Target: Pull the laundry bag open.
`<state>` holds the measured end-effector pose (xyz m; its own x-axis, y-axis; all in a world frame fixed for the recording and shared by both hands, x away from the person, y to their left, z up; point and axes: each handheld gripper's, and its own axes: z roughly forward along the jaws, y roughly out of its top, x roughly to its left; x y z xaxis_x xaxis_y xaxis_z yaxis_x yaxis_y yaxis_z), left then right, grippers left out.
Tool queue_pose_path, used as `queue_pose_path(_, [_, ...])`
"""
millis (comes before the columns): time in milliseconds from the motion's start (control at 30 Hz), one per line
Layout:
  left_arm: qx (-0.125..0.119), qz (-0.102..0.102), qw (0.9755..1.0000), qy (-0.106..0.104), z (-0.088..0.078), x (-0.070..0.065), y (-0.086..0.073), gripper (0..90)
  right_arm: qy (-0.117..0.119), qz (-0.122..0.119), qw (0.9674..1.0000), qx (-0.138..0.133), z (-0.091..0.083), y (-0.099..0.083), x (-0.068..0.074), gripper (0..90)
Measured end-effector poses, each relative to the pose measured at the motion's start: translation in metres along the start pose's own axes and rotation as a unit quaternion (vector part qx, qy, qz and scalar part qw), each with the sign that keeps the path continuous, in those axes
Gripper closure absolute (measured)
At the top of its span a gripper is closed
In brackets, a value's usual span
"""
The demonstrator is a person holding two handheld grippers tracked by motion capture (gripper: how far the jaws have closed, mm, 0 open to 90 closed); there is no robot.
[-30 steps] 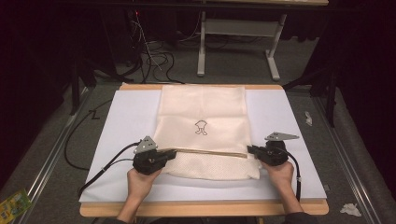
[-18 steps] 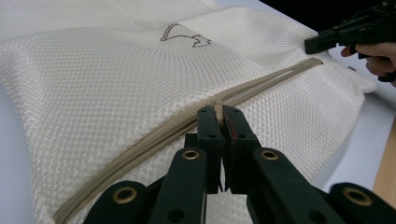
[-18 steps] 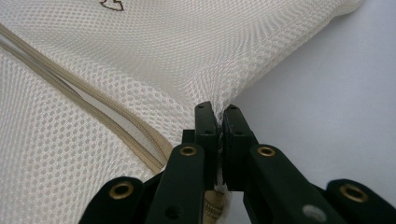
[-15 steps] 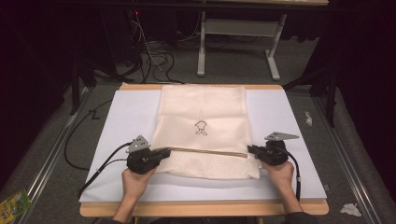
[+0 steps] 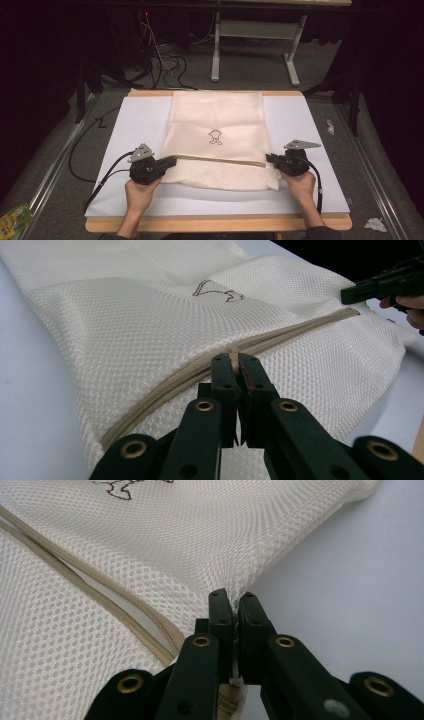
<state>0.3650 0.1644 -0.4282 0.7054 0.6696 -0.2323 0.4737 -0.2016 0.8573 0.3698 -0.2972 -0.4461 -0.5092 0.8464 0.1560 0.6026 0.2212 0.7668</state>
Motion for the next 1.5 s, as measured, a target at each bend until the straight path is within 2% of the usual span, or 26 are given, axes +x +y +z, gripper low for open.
queue_pose_path(167, [-0.005,-0.005,1.0,0.002,-0.002,0.002,0.0,87.1,-0.002,-0.007,1.0,0.0,0.0,0.002,0.001,88.3])
queue_pose_path(367, [-0.012,-0.009,0.9999,0.004,-0.01,0.006,0.0,87.1,-0.01,-0.002,1.0,0.001,-0.003,0.001,-0.002,88.3])
queue_pose_path(533, [-0.013,-0.01,0.9998,0.01,-0.011,0.008,-0.001,87.1,-0.008,-0.011,0.9999,0.001,-0.002,0.004,0.001,88.3])
queue_pose_path(667, [-0.013,-0.013,0.9997,0.013,-0.012,0.008,0.0,87.1,-0.007,-0.008,0.9999,-0.002,-0.003,0.003,0.0,88.3])
queue_pose_path(1000, [-0.014,-0.013,0.9997,0.014,-0.013,0.008,0.0,87.1,-0.004,-0.006,1.0,-0.004,-0.004,0.004,0.0,88.3])
queue_pose_path(1133, [-0.015,-0.009,0.9997,0.018,-0.013,0.009,0.0,87.1,-0.006,-0.015,0.9999,-0.001,-0.004,0.006,0.001,88.3])
queue_pose_path(1400, [-0.013,-0.008,0.9997,0.019,-0.014,0.009,0.0,87.2,-0.004,-0.017,0.9998,-0.003,-0.004,0.006,0.002,88.3])
queue_pose_path(1500, [-0.016,-0.007,0.9996,0.023,-0.015,0.01,0.001,87.1,-0.011,-0.018,0.9998,-0.002,-0.005,0.006,0.002,88.3])
